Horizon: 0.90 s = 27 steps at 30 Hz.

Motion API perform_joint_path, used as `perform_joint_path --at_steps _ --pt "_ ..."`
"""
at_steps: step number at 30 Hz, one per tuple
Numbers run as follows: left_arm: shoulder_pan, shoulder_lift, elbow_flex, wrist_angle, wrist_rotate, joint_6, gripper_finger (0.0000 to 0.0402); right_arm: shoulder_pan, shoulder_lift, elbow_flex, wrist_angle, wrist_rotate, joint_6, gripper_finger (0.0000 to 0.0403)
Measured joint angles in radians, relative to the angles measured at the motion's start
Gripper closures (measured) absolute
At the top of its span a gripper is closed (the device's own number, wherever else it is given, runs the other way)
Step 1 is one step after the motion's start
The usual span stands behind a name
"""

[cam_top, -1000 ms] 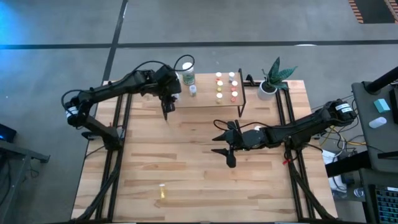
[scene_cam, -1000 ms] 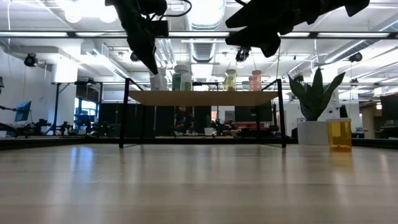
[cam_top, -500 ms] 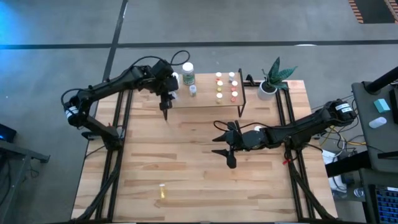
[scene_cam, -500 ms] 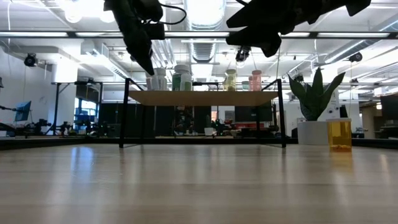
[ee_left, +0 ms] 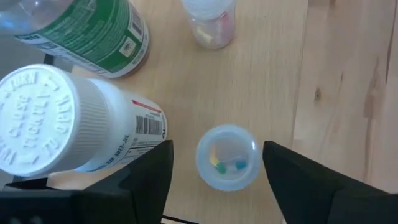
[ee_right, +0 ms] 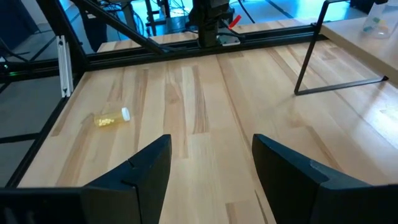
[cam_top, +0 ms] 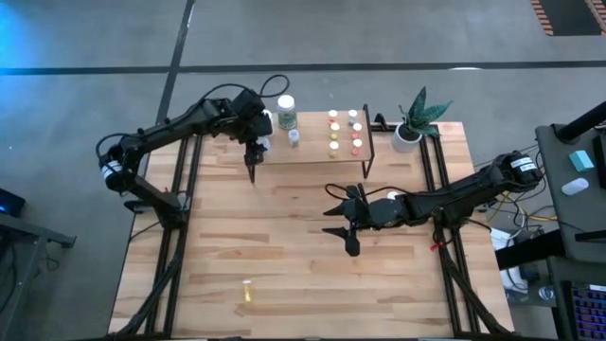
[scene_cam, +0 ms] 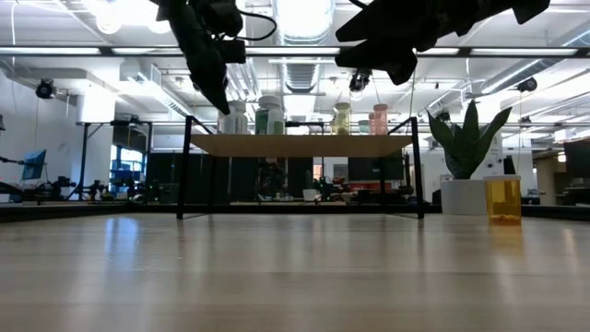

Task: Pick and place medicine bottles onto shelf by color
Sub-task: Put the big orange pill bottle on the shelf

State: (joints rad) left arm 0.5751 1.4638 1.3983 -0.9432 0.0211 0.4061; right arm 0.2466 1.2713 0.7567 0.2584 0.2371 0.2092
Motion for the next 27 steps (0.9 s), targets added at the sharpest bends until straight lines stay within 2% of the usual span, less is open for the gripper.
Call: perform_joint_path --at_steps 8,16,19,22,27 --pt "0.000 -0.062 0.031 -0.008 -0.006 -0.006 0.0168 0.000 0.000 0.000 -0.001 0.000 0.000 0.0188" --pt "-0.001 -0.222 -0.002 -0.005 0.000 -0.007 0.0168 0.000 -0.025 0.000 -0.090 0.000 0.009 0.0188" --pt "-0.006 -0.305 -0.051 0.046 0.028 -0.022 0.0168 0.000 -0.064 0.000 -0.140 0.009 0.027 0.0188" --pt "-0.017 -0.402 -0.143 0.165 0.056 -0.048 0.0168 0.000 -0.125 0.000 -0.217 0.061 0.059 0.0188" --pt "-0.040 -0.563 -0.329 0.397 0.135 -0.114 0.0168 -0.001 -0.232 0.019 -0.499 0.188 0.207 0.0188"
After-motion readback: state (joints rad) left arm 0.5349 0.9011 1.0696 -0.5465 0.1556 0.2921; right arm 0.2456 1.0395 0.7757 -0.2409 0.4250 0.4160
